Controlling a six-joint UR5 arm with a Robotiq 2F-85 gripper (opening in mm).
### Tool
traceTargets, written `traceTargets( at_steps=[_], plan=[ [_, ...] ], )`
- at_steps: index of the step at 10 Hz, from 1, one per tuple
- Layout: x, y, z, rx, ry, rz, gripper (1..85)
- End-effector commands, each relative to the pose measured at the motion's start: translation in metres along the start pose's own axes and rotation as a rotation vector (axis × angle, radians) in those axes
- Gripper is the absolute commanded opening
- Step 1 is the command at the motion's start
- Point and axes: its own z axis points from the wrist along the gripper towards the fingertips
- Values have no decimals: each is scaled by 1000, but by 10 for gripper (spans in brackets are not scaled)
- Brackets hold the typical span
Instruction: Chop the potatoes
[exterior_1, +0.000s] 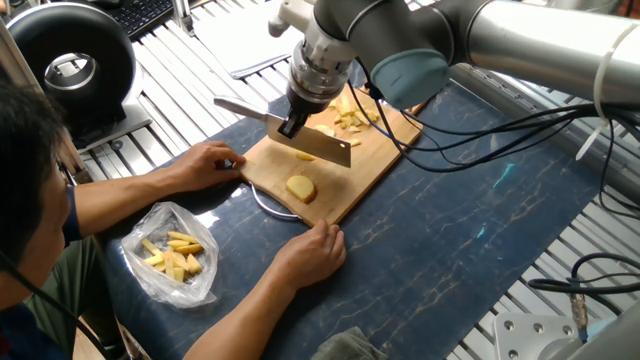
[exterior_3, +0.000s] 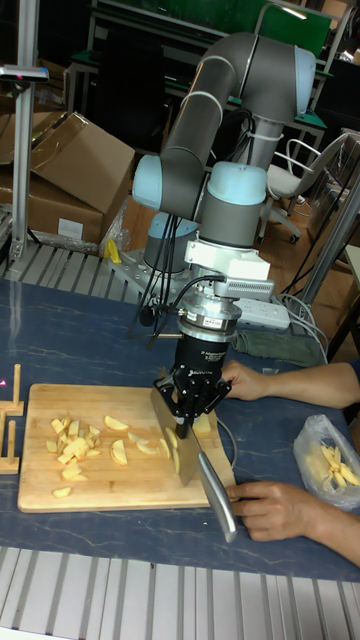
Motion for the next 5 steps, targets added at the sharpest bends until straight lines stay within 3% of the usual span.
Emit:
traceTargets(
  at_steps=[1, 5],
  plan=[
    [-1, 0, 0, -6, -6, 13, 10],
    [2, -1, -7, -7, 16, 13, 10]
  ],
)
